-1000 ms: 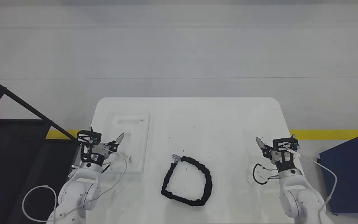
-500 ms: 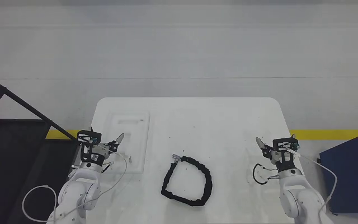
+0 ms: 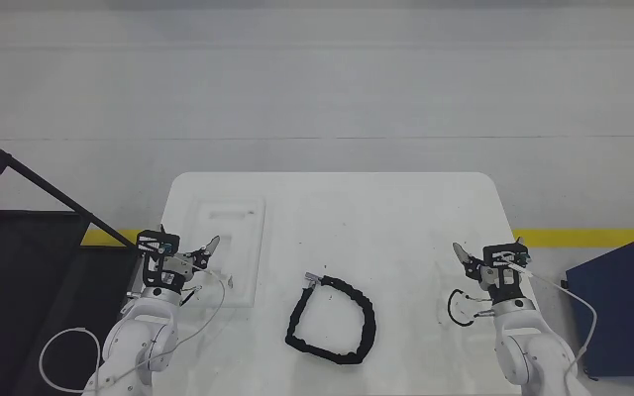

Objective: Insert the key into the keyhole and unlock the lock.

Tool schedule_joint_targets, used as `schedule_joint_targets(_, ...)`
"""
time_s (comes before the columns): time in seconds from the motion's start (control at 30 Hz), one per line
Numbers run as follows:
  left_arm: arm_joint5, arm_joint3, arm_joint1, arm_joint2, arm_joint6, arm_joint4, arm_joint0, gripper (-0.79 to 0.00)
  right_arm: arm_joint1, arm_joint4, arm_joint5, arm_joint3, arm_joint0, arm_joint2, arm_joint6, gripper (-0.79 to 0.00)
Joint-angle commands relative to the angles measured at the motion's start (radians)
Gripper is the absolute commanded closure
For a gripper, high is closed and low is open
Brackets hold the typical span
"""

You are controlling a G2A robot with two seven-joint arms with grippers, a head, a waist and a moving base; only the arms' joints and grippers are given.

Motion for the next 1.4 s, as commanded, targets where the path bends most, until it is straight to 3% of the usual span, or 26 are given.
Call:
schedule_joint_targets(0.0,0.000,0.000,0.000,0.000,0.000,0.000,0.000,-0.784,0.000,0.000,0.000,0.000,0.000,0.000,0.000,-0.785)
schedule_joint_targets(0.77,0.008,-0.001,0.000,-0.001,0.003,0.018,-0.001,-0.785,0.000,0.000,0.000,0.000,0.000,0.000,0.000,-0.785)
schedule_joint_targets(0.97,0.020,-0.061,0.000,-0.022,-0.002,0.057,0.023,-0.785,0.000,0.000,0.000,0.000,0.000,0.000,0.000,-0.785)
schedule_joint_targets(1.1,-0.022,-0.114,0.003,-0.061,-0.019,0.067,0.052,-0.785,0.000,0.000,0.000,0.000,0.000,0.000,0.000,-0.785)
schedule_joint_targets(1.37,-0.264,-0.252,0.023,-0.140,-0.193,0.091,0.062,-0.785,0.000,0.000,0.000,0.000,0.000,0.000,0.000,-0.785)
